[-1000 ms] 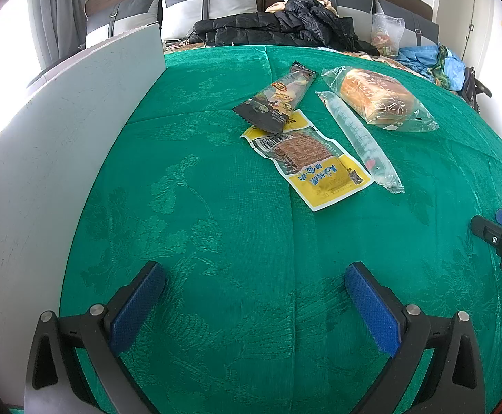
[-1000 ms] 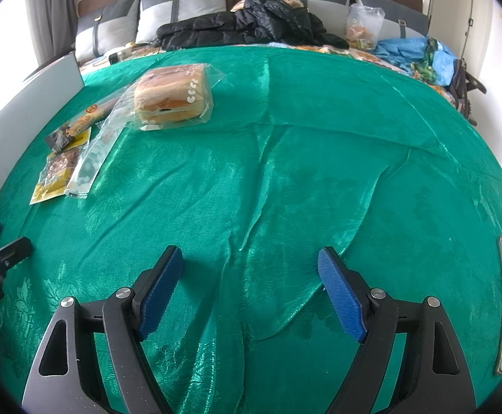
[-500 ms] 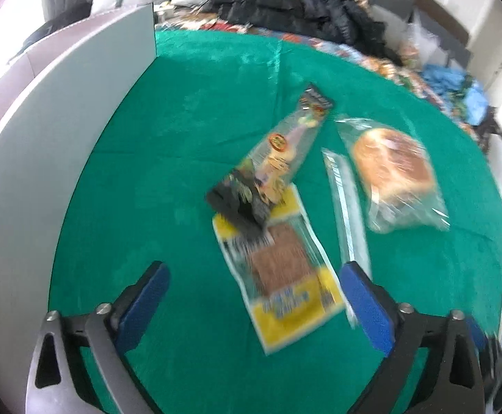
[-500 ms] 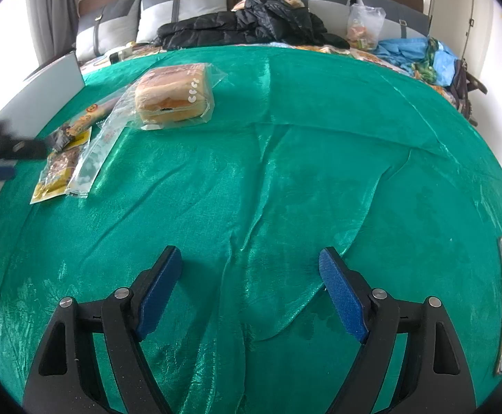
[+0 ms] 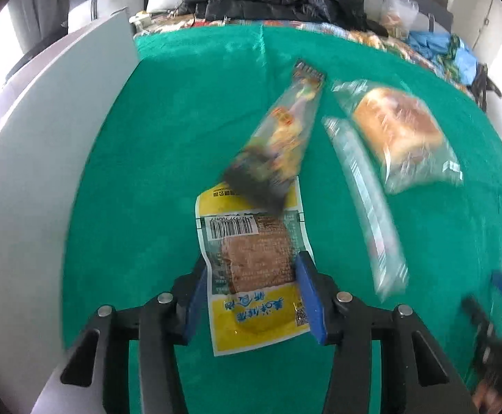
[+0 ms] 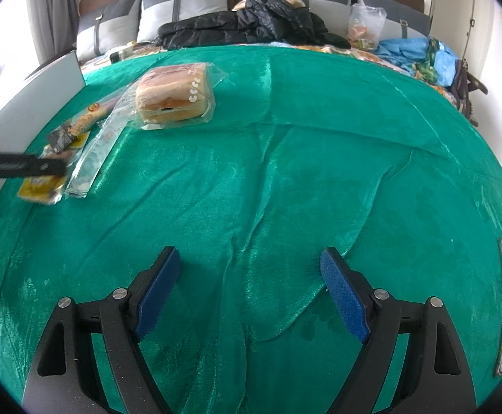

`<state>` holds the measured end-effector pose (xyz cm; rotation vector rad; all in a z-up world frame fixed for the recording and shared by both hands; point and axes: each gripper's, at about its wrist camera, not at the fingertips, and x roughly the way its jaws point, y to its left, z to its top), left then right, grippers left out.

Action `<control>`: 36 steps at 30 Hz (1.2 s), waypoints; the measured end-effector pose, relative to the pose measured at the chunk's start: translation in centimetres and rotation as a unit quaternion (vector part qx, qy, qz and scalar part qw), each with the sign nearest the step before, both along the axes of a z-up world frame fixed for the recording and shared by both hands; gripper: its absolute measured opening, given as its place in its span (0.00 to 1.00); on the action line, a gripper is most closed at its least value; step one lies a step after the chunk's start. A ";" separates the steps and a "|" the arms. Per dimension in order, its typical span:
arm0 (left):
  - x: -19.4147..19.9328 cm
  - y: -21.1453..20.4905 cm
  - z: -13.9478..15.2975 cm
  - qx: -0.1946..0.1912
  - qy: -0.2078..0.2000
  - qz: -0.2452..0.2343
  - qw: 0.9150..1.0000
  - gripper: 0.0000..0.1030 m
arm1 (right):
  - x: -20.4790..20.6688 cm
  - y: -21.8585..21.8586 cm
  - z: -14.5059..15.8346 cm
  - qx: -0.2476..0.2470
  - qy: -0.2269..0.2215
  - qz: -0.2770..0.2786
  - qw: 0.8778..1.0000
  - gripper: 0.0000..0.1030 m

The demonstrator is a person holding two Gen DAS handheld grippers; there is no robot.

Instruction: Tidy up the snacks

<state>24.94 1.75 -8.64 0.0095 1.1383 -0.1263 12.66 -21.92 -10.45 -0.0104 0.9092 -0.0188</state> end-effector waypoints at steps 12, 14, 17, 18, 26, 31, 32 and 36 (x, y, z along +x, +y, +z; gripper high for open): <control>-2.8 1.7 0.2 0.040 0.007 -0.029 0.999 0.84 | 0.0 0.0 0.0 0.000 0.000 0.000 1.000 0.83; -2.6 0.8 -0.8 0.061 0.010 -0.029 0.998 0.88 | 0.0 0.0 0.0 0.000 0.000 0.000 1.000 0.83; -2.6 1.7 -1.4 0.046 -0.008 0.009 0.999 1.00 | 0.0 0.0 0.0 0.000 0.000 0.000 1.000 0.83; -2.7 2.5 -1.7 0.019 -0.009 0.023 1.000 1.00 | 0.0 0.0 0.0 0.000 0.000 0.000 1.000 0.83; -5.0 4.3 -1.9 0.023 -0.085 0.040 0.995 1.00 | 0.0 0.0 0.1 0.000 0.000 0.000 1.000 0.83; -5.3 4.2 -2.0 0.020 -0.095 0.042 0.994 1.00 | 0.0 0.0 0.1 0.000 0.001 0.000 1.000 0.84; -5.2 4.4 -1.9 0.020 -0.095 0.042 0.994 1.00 | 0.1 0.0 0.0 0.000 0.001 0.000 1.000 0.85; -5.2 4.4 -1.9 0.019 -0.095 0.042 0.994 1.00 | 0.0 0.4 -0.2 -0.001 0.003 0.004 1.000 0.87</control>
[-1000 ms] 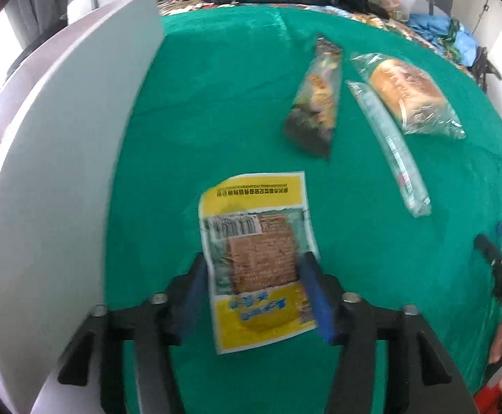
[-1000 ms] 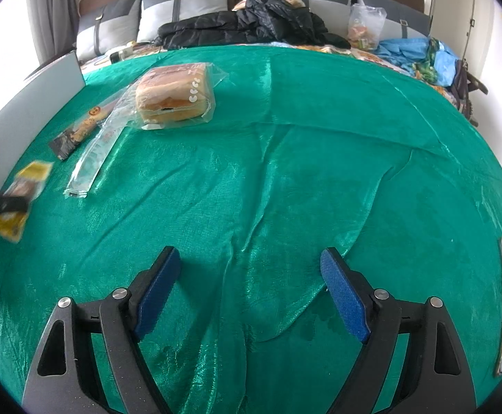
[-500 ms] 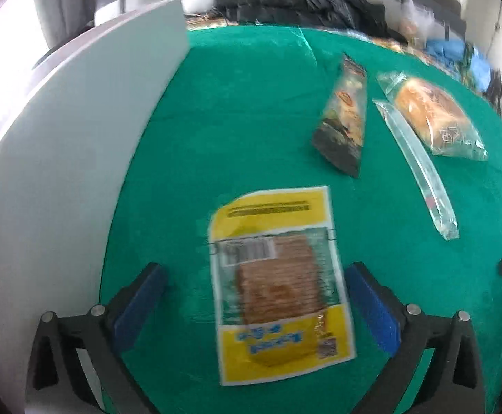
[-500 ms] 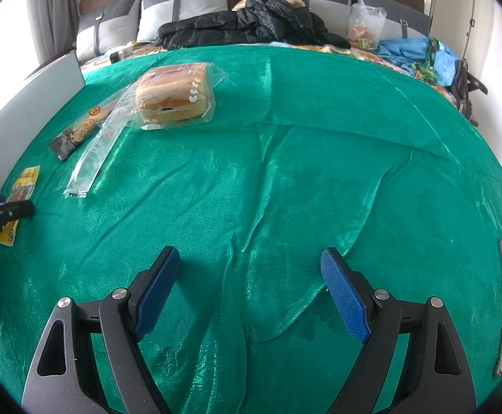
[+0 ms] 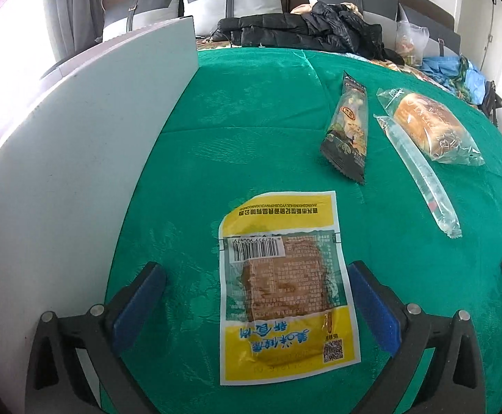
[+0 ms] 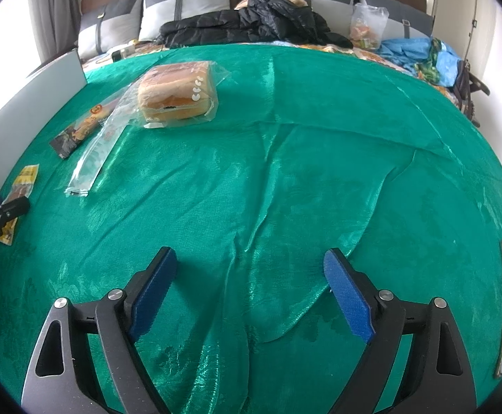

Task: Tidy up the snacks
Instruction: 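Grasp the clear jelly stick with the right tool and lift it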

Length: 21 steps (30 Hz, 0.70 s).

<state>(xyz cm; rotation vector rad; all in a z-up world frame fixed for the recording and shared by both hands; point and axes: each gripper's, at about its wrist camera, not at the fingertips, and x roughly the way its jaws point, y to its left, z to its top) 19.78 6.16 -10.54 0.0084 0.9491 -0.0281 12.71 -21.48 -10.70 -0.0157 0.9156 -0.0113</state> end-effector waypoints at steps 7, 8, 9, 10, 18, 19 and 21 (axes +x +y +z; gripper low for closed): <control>0.3 -0.1 -0.1 0.000 0.000 0.000 1.000 1.00 | 1.3 2.8 1.9 0.065 0.001 0.044 0.997 0.86; 0.3 -0.1 -0.1 0.000 0.000 0.000 1.000 1.00 | 1.8 3.9 2.3 0.071 -0.004 0.057 0.996 0.86; 0.3 -0.1 -0.1 0.000 0.000 0.000 1.000 1.00 | 3.1 5.6 2.8 0.077 -0.003 0.075 0.994 0.86; 0.3 -0.1 -0.1 0.000 0.000 0.000 1.000 1.00 | 4.1 6.7 2.9 0.084 0.002 0.084 0.993 0.85; 0.3 0.0 -0.1 0.000 0.000 0.000 1.000 1.00 | 11.6 14.4 0.0 0.013 0.056 0.094 0.994 0.72; 0.3 0.0 -0.1 0.000 0.000 0.000 1.000 1.00 | 11.4 14.7 0.0 -0.004 0.050 0.095 0.994 0.63; 0.2 0.0 0.0 0.000 0.000 0.000 1.000 1.00 | 10.7 14.9 0.1 0.000 0.042 0.109 0.993 0.35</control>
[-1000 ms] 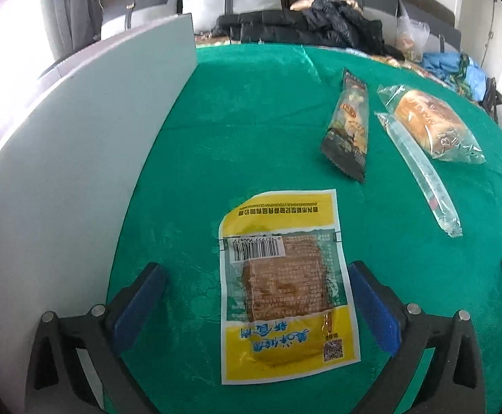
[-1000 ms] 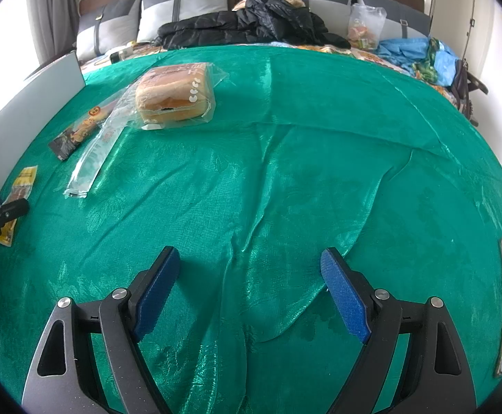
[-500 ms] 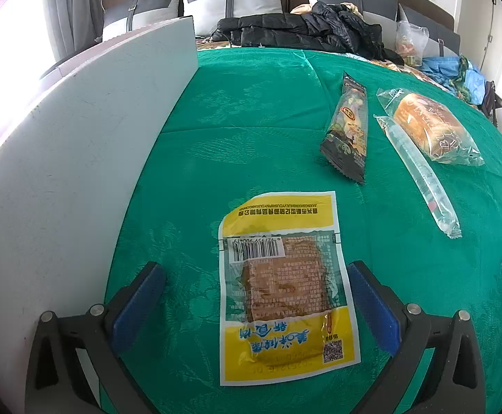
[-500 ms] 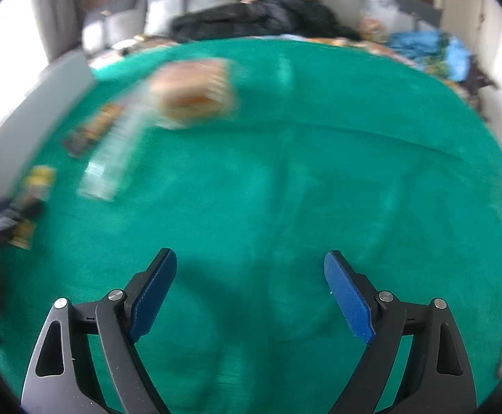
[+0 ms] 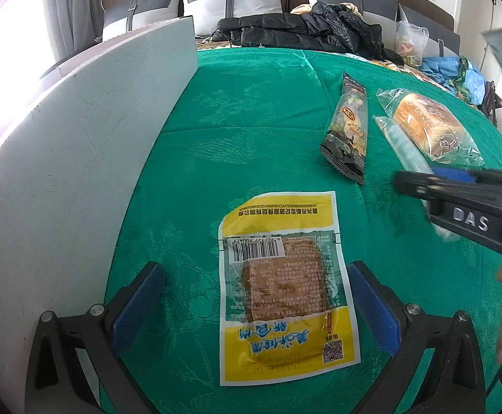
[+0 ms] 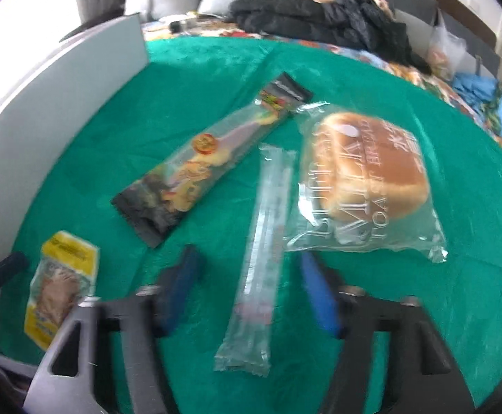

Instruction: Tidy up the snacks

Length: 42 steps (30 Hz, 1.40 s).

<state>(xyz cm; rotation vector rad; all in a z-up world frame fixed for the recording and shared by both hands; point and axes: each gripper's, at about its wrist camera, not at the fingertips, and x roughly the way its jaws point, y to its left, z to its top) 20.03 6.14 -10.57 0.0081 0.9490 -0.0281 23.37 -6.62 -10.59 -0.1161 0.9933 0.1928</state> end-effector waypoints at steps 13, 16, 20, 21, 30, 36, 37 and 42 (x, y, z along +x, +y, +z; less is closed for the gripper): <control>0.0 0.0 0.0 0.000 0.000 0.000 1.000 1.00 | -13.7 -7.6 0.8 0.011 -0.007 -0.031 0.999 0.19; 0.0 0.0 0.0 0.000 0.000 0.000 1.000 1.00 | -12.9 -9.9 0.9 0.014 -0.030 -0.087 0.996 0.19; 0.0 0.0 0.0 0.000 0.000 0.000 1.000 1.00 | -10.0 -12.3 0.9 0.030 -0.042 -0.132 0.990 0.22; 0.0 0.1 0.0 0.000 0.000 0.000 1.000 1.00 | -9.4 -12.5 0.9 0.036 -0.045 -0.133 0.989 0.23; 0.0 0.1 0.0 0.000 0.000 0.000 1.000 1.00 | -8.6 -10.7 0.2 0.001 -0.049 -0.105 0.993 0.76; 0.0 0.1 0.0 0.000 0.000 0.000 1.000 1.00 | -8.5 -10.7 -0.1 0.001 -0.043 -0.096 0.994 0.85; 0.0 0.0 0.0 0.000 0.000 0.000 1.000 1.00 | -8.5 -10.7 -0.1 0.001 -0.043 -0.095 0.995 0.86; 0.0 0.1 0.0 0.000 0.000 0.000 1.000 1.00 | -8.5 -10.5 -0.2 0.001 -0.041 -0.091 0.995 0.88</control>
